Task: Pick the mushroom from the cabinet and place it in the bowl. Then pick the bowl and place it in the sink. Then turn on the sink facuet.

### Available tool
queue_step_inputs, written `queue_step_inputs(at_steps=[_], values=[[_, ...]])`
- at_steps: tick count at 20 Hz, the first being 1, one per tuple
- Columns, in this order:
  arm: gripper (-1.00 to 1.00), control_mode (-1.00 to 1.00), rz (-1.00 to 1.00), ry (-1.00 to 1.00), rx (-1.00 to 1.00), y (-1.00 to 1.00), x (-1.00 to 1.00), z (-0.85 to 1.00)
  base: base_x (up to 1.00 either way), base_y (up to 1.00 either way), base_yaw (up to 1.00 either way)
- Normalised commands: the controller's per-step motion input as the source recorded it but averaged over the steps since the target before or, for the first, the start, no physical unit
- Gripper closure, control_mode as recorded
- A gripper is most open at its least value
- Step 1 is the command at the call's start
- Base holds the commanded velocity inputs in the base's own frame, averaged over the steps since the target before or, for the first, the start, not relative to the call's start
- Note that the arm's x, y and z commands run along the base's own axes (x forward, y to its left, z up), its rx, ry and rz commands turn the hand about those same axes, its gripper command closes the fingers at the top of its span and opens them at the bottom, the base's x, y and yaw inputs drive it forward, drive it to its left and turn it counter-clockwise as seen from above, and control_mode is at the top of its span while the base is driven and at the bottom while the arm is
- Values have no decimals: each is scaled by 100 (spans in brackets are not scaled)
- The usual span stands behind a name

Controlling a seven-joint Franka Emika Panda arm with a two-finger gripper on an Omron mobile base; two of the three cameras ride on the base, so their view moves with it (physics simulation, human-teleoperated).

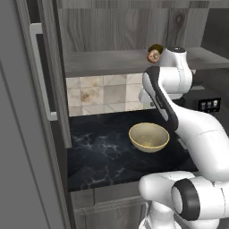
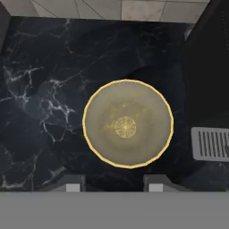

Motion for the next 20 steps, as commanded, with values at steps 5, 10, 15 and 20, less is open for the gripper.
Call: queue_step_inputs(at_steps=[5, 10, 15, 20], values=[[-100, -100, 0, -5, 0, -22, -17, 7, 0, 0, 0], [-100, -100, -1, -42, -4, -11, -29, 78, 0, 0, 0], [-100, -100, -7, -38, -8, 1, 2, 100, 0, 0, 0], [-100, -100, -8, -26, -3, 2, 17, 90, 0, 0, 0]])
